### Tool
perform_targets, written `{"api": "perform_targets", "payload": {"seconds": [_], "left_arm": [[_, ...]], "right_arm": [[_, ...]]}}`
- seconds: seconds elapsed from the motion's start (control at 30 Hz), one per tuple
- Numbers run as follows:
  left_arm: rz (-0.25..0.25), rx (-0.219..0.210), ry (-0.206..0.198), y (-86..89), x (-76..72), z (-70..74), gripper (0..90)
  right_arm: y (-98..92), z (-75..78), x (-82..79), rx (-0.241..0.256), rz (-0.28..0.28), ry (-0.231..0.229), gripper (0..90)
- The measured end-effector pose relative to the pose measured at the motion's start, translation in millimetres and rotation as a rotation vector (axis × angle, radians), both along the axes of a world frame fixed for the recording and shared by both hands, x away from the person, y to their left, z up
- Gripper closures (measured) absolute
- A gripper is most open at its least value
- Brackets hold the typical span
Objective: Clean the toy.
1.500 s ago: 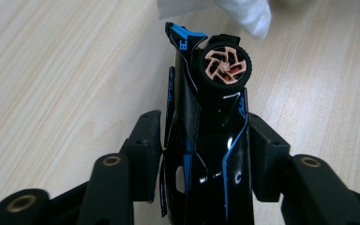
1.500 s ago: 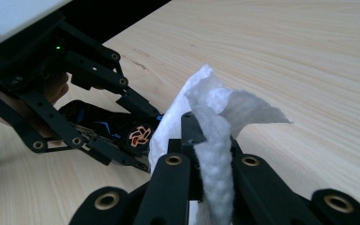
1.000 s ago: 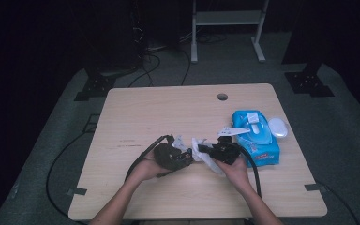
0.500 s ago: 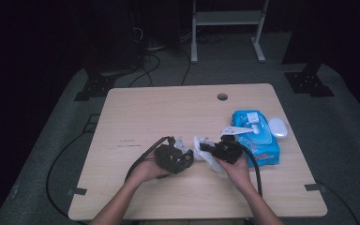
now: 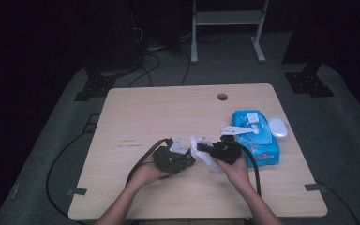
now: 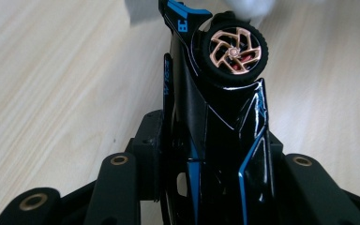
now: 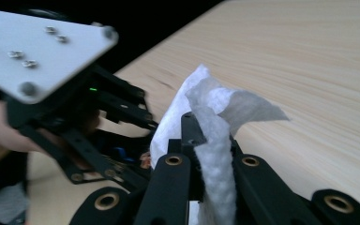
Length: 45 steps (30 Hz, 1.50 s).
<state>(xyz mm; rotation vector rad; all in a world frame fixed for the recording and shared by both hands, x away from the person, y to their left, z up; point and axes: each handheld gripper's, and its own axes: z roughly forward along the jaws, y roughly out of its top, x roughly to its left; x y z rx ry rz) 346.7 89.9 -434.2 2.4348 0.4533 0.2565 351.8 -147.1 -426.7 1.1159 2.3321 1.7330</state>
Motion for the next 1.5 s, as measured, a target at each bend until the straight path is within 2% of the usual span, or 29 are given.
{"api": "perform_targets", "payload": {"seconds": [0.07,0.17,0.2,0.23,0.27,0.33,0.4,0.5,0.63,0.67,0.73,0.8,0.87,0.93,0.97,1.07,1.1,1.17,1.23,1.33,1.4,1.5], "left_arm": [[-0.007,-0.032,-0.012,1.6,-3.2,2.5,56.5],[-0.007,-0.087,-0.027,4.1,-7.6,6.7,56.5],[-0.009,-0.118,-0.027,6.7,-8.7,9.0,56.5],[-0.006,-0.136,-0.024,8.3,-9.2,10.5,56.5],[-0.008,-0.146,-0.02,9.9,-9.5,12.4,56.5],[-0.005,-0.141,-0.038,11.6,-11.1,14.4,56.5],[-0.005,-0.167,-0.024,16.0,-10.5,15.0,56.5],[0.002,-0.171,-0.023,18.5,-9.6,14.4,56.5],[0.001,-0.18,-0.012,17.5,-9.4,11.3,56.5],[-0.008,-0.172,-0.011,14.7,-10.0,9.4,56.5],[-0.017,-0.175,-0.006,12.8,-10.3,9.2,56.5],[-0.017,-0.211,-0.002,12.7,-11.0,11.2,56.5],[-0.018,-0.222,-0.008,15.2,-11.2,15.0,56.5],[-0.012,-0.252,-0.009,20.5,-11.6,17.5,56.6],[-0.004,-0.266,-0.007,23.0,-11.3,18.7,56.5],[0.006,-0.294,-0.008,27.7,-9.9,21.0,56.5],[0.007,-0.3,-0.005,28.2,-9.5,21.1,56.5],[0.006,-0.292,-0.008,28.3,-9.3,20.7,56.5],[0.003,-0.292,0.003,27.2,-8.8,18.1,56.5],[-0.003,-0.29,0.008,25.3,-8.5,14.9,56.5],[0.002,-0.325,0.016,27.1,-8.2,16.9,56.5],[0.015,-0.354,0.004,31.3,-8.2,21.8,56.5]], "right_arm": [[6.0,5.0,-5.1,0.033,0.031,-0.011,87.2],[16.7,15.1,-13.0,0.029,0.071,-0.049,87.2],[19.5,18.3,-15.4,0.019,0.075,-0.068,87.2],[21.7,21.6,-17.9,-0.007,0.069,-0.099,87.1],[22.0,22.6,-18.5,-0.014,0.061,-0.111,87.2],[18.8,22.9,-17.9,-0.017,0.035,-0.124,87.2],[15.7,21.5,-17.1,-0.039,0.006,-0.128,87.3],[8.6,13.2,-13.0,-0.04,-0.005,-0.094,87.2],[9.6,8.0,-12.1,-0.035,-0.004,-0.075,87.3],[11.2,11.8,-12.9,0.006,0.015,-0.07,87.4],[15.3,17.9,-16.0,0.021,0.035,-0.091,87.4],[20.4,23.9,-19.5,0.024,0.054,-0.113,87.3],[21.1,26.1,-20.6,0.027,0.05,-0.132,87.4],[15.3,24.8,-18.1,0.049,0.033,-0.116,87.4],[10.9,22.4,-16.6,0.043,0.011,-0.111,87.4],[2.0,10.9,-12.3,0.056,-0.012,-0.064,87.4],[0.9,5.8,-10.9,0.039,-0.02,-0.05,87.4],[0.5,0.9,-9.8,0.048,-0.019,-0.025,87.4],[1.0,1.4,-9.1,0.059,-0.016,-0.028,87.5],[2.1,9.6,-10.8,0.103,-0.006,-0.04,87.5],[2.3,11.0,-11.5,0.114,-0.007,-0.045,87.5],[-0.6,2.6,-9.0,0.13,-0.024,-0.006,87.5]]}}
